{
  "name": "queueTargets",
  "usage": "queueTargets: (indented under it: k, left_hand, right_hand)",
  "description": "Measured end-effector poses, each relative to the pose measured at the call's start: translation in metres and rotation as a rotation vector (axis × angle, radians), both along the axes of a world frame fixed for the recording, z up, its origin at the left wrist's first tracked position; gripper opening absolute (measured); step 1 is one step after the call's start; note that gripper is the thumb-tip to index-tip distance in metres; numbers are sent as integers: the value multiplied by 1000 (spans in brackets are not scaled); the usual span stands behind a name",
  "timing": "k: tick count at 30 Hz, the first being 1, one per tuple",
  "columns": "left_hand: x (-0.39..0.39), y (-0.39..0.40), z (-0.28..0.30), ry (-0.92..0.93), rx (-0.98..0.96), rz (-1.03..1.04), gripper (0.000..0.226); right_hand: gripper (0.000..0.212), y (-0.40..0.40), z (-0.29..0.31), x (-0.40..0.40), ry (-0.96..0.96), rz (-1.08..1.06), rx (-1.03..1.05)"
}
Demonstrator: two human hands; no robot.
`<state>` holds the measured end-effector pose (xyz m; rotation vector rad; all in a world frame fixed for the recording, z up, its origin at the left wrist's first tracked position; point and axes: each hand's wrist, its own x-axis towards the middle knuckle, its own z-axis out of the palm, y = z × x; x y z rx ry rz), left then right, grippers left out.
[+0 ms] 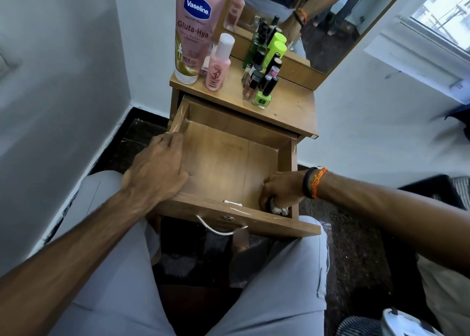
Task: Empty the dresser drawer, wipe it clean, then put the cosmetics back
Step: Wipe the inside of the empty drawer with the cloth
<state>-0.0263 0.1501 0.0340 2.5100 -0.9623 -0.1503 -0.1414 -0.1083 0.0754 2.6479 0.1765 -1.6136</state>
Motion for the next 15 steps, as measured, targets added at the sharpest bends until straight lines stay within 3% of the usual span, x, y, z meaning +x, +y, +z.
queueTargets:
  k: [6, 12, 15]
  left_hand:
    - [0, 1, -1, -7, -16, 4, 53]
    - [1, -1, -2, -7, -19, 14, 50]
    - [0, -1, -3, -8, -23, 20, 49]
  right_hand:
    - [39, 11, 15, -1, -17, 61, -79]
    - [39, 1, 30, -55, -388, 196, -122]
    - [35, -9, 21, -84, -556, 32, -47]
